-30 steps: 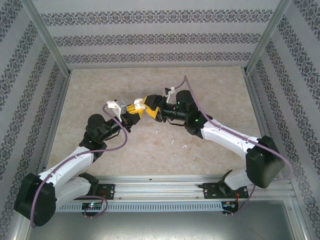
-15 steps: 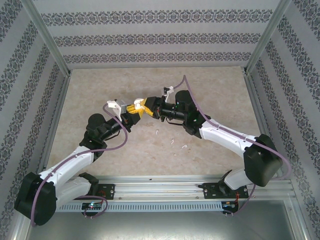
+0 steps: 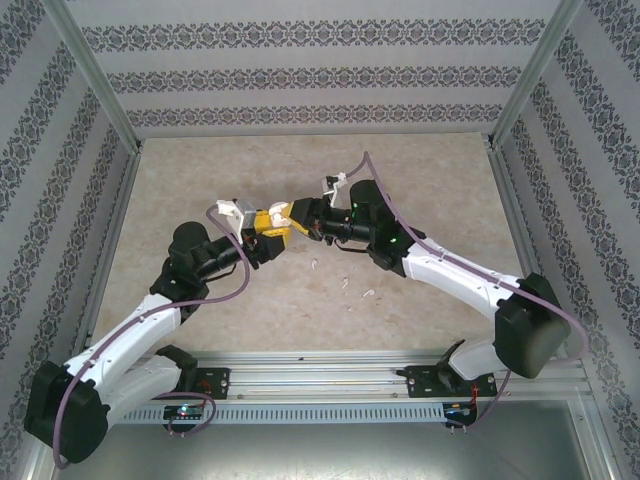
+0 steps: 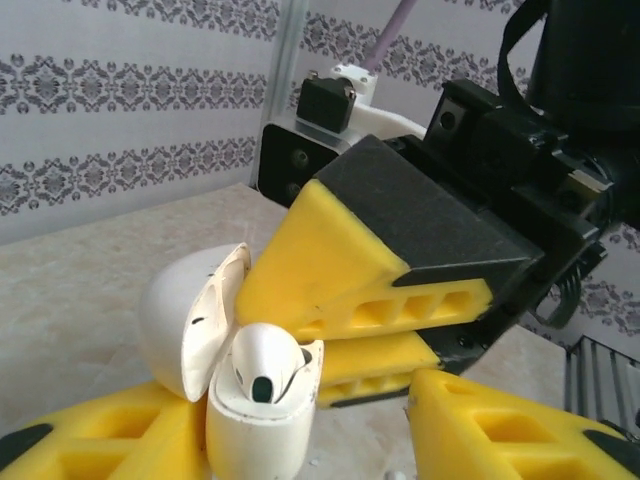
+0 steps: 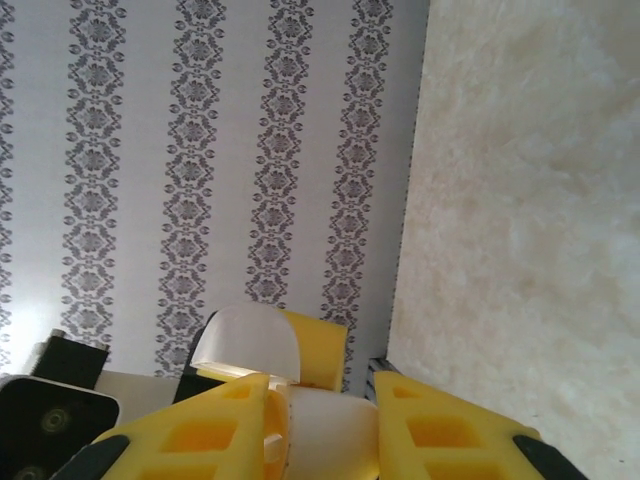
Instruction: Insert the wireless bluetooth earbuds into the charging case
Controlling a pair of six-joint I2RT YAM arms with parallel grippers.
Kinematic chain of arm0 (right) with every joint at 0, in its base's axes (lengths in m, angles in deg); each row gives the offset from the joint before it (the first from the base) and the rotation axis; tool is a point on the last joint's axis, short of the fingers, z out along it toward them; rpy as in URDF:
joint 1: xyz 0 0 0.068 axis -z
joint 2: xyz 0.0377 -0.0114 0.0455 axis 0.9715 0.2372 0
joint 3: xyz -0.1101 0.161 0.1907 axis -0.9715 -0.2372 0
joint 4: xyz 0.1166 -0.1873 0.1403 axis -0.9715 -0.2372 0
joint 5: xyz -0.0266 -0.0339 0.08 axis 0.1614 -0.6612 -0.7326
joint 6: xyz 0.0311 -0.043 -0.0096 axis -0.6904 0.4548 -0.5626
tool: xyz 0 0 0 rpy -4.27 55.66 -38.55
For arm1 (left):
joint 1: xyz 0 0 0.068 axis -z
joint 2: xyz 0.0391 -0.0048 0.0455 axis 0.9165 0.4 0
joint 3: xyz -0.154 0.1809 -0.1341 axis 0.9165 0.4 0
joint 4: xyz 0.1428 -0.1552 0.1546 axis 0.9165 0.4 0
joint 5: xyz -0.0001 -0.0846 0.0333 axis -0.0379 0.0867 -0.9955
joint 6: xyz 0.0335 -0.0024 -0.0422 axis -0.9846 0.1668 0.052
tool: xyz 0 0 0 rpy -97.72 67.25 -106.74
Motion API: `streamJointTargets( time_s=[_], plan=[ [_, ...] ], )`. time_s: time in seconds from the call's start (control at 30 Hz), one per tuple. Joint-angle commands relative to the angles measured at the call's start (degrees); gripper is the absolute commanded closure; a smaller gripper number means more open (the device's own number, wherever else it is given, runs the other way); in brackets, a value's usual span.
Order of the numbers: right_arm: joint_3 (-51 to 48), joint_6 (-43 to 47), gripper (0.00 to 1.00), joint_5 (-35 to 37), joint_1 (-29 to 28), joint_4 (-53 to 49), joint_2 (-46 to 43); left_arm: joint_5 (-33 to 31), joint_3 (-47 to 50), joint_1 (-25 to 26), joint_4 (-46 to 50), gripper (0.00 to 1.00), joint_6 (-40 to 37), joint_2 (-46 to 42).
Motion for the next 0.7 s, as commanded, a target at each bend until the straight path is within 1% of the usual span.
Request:
streamJointTargets(
  time_s=[0.0, 0.1, 0.27, 0.37, 0.67],
  plan=[
    [1.98, 5.58, 0.80, 2.12, -0.03, -5.39, -2.39, 4.05, -3.37, -0.48, 4.81, 0.45, -1.09, -1.24],
    [1.98, 5.96, 0.81, 2.21, 0.10, -5.90, -2.53, 5.31, -3.20, -0.60, 4.45, 0.46, -0.94, -1.05],
    [2.25, 6.35, 0.81, 1.24, 0.14, -6.22, -2.36, 6.71, -2.38, -1.08, 0.80, 0.56, 1.21, 0.01],
    [2.27, 6.46, 0.81, 0.64, 0.01, -6.22, -2.39, 7.51, -2.67, -1.29, -0.43, 0.64, 1.74, 1.15],
    [2.56, 6.41, 0.81, -0.30, -0.20, -6.35, -2.26, 8.80, -2.86, -1.45, -3.56, 0.69, 2.81, 3.51]
  ],
)
